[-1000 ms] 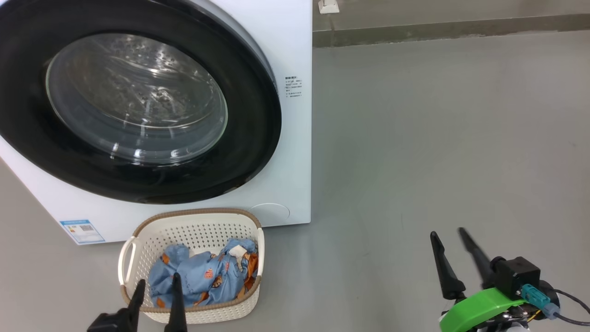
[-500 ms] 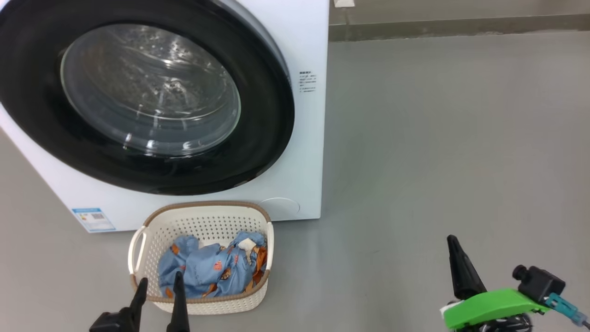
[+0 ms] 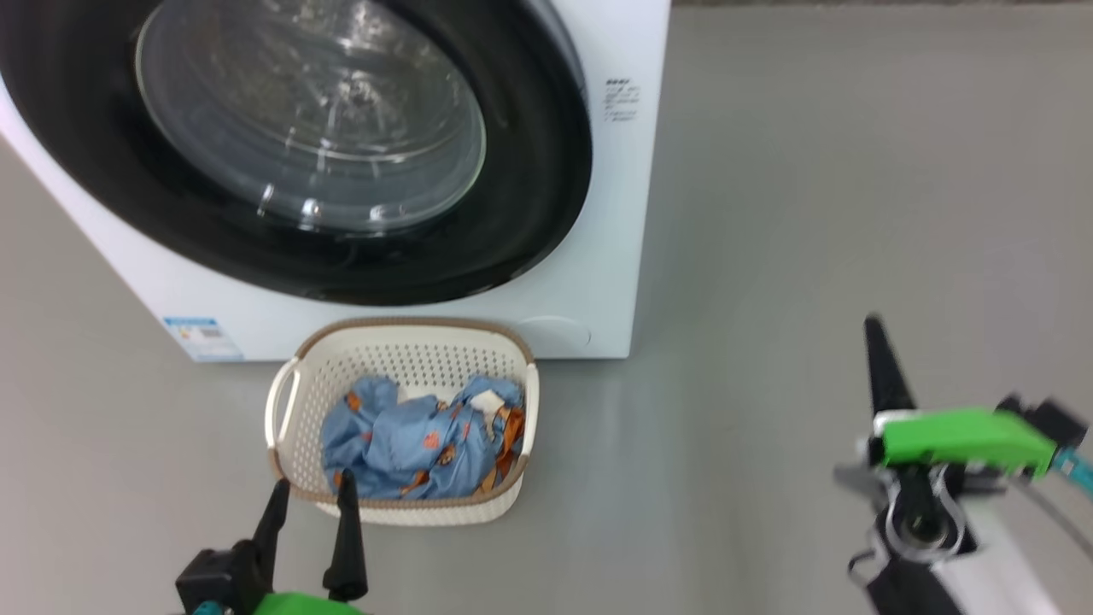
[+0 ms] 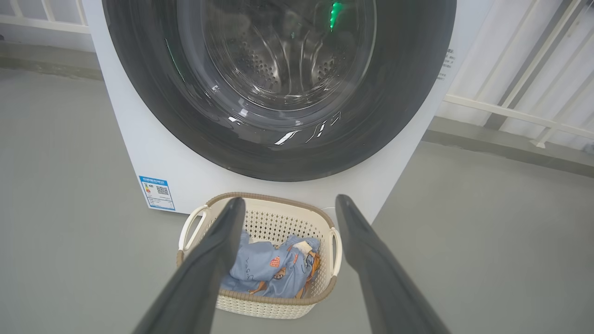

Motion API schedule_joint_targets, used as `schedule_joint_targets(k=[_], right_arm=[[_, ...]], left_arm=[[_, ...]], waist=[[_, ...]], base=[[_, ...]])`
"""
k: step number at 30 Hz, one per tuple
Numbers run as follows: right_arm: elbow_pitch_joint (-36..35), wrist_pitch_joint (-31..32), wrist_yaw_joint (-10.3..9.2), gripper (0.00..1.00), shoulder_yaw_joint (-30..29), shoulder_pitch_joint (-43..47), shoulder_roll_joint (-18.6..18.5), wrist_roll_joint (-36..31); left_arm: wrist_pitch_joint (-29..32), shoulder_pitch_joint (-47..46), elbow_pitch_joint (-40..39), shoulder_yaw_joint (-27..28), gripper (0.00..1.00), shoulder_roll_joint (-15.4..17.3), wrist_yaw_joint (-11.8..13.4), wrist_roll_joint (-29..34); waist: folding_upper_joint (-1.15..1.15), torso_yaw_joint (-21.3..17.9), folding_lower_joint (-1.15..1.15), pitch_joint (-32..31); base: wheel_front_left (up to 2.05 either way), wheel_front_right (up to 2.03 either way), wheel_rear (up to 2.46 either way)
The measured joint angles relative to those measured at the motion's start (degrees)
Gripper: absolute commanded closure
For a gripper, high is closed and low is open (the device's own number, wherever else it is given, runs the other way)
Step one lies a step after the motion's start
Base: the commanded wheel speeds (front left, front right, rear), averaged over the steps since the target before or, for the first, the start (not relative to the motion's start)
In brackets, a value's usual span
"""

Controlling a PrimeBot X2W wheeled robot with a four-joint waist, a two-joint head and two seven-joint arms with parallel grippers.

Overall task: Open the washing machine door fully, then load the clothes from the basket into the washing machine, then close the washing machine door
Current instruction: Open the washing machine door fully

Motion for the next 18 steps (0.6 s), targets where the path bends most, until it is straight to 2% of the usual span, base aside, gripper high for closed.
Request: schedule_joint_targets(k=[10,18], right_arm=[[1.2,7.8,0.0,1.0,-1.8,-14.4,-7.4,0.5],[3.4,14.1,0.0,1.0,-1.6,-24.0,-10.5,-1.3]], left_arm=[[0.0,-5.3,-1.0,-3.5,0.0,-0.1,0.7,-2.2],[0.0,-7.0,-1.6,-6.7,0.0,-0.1,1.5,-3.5]], waist=[[0.0,4.5,0.0,6.6],[0.0,8.5,0.0,10.5]], base=[[0.0,0.0,0.0],[0.0,0.0,0.0]])
